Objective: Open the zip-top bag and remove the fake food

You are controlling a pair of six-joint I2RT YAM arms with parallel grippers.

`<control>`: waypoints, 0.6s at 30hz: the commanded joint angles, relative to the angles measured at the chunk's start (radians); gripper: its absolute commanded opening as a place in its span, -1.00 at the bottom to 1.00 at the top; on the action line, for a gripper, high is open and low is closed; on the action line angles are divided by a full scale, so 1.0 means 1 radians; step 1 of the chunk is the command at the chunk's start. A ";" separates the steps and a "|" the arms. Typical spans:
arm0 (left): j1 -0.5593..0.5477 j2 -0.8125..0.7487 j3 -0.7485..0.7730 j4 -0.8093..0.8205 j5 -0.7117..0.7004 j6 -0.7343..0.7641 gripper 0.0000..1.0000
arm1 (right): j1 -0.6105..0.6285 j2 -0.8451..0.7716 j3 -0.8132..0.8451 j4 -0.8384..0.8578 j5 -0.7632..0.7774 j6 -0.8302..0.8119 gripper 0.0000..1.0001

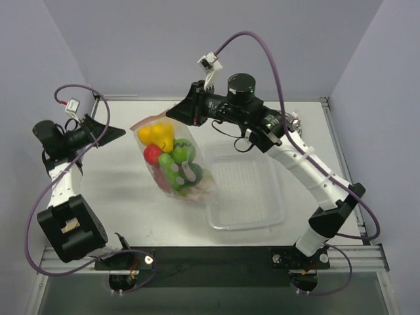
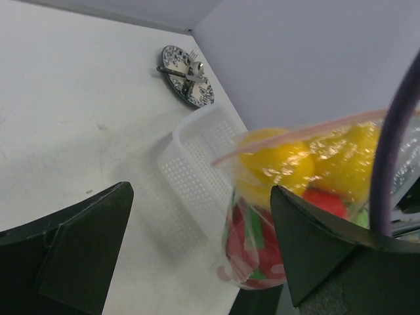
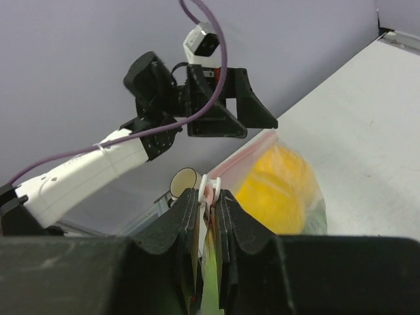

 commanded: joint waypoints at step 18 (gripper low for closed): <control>0.160 0.017 -0.130 1.426 0.207 -0.878 0.95 | 0.019 0.326 0.053 0.618 -0.252 0.266 -1.00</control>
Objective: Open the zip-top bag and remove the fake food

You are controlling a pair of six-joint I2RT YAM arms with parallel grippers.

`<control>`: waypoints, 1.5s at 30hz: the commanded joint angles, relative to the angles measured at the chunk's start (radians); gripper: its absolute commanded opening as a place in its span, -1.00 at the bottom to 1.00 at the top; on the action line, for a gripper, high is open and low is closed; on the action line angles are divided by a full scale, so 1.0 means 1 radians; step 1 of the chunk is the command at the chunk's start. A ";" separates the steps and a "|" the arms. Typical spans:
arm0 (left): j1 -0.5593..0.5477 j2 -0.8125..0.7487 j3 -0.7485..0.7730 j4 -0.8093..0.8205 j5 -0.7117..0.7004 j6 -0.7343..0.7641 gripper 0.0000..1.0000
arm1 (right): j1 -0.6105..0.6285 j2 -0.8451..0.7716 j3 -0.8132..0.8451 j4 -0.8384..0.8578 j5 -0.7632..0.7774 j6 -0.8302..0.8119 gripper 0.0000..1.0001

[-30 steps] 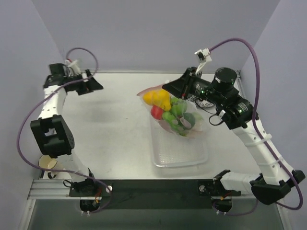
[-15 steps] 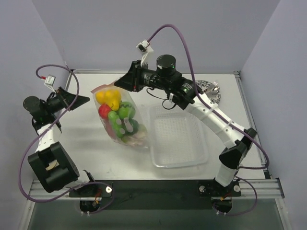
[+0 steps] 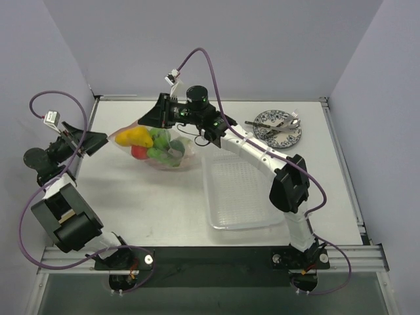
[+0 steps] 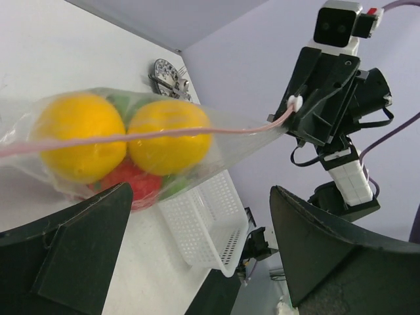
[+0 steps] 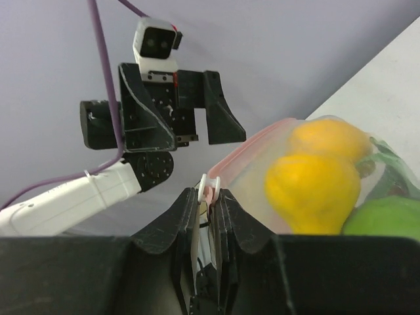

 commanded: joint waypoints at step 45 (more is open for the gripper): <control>-0.498 -0.054 0.197 0.420 0.203 0.408 0.93 | -0.093 -0.182 -0.151 0.370 -0.356 0.143 -1.00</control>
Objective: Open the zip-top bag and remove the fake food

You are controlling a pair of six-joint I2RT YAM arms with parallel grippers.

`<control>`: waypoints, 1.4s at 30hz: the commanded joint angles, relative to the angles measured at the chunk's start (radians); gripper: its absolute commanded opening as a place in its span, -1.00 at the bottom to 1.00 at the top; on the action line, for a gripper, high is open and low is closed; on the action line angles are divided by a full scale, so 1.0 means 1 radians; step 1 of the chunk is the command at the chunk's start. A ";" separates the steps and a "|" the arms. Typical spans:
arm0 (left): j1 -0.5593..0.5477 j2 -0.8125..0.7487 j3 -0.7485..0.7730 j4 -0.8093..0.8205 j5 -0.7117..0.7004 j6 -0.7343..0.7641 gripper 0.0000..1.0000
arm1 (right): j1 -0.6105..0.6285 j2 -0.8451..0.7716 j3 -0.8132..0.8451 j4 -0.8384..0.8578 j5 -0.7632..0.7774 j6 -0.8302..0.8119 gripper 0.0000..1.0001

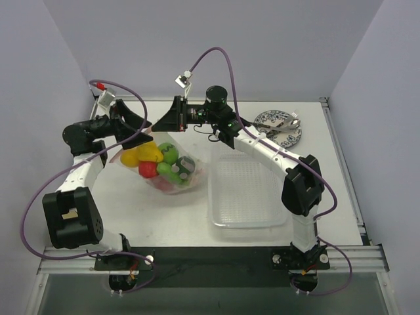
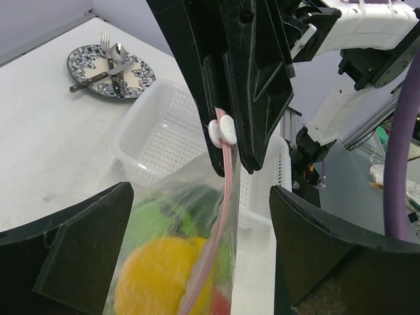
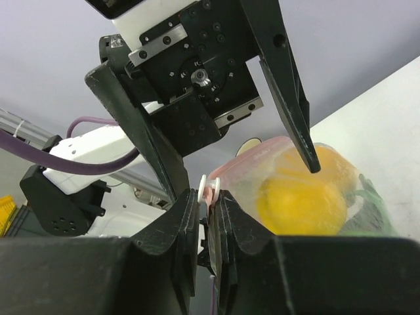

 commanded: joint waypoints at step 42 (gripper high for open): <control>-0.014 -0.049 0.043 0.348 0.182 -0.168 -1.00 | -0.067 -0.418 -0.435 -0.034 0.164 -0.832 1.00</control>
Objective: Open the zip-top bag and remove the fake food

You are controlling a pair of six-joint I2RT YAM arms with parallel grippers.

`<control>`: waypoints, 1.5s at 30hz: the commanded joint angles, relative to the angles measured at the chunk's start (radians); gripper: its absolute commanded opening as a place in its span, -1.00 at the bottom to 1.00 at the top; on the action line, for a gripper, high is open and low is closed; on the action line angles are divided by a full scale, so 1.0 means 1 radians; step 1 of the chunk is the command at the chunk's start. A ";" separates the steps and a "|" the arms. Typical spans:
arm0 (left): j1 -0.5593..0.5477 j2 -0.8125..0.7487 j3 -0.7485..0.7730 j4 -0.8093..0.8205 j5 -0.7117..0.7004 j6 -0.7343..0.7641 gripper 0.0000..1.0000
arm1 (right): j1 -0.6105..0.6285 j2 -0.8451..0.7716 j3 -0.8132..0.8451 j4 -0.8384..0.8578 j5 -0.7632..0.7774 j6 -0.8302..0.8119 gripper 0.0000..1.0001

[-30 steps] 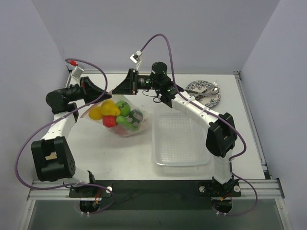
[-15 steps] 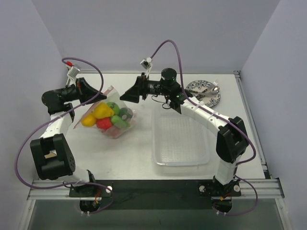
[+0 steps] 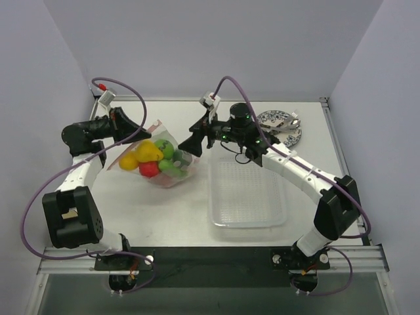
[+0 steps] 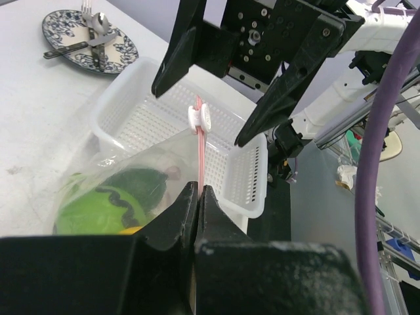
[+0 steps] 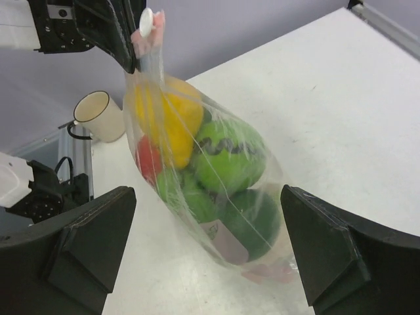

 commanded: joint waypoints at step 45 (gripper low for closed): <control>-0.134 0.013 0.125 0.353 0.130 -0.137 -1.00 | -0.066 0.121 0.131 0.292 -0.476 0.117 -0.46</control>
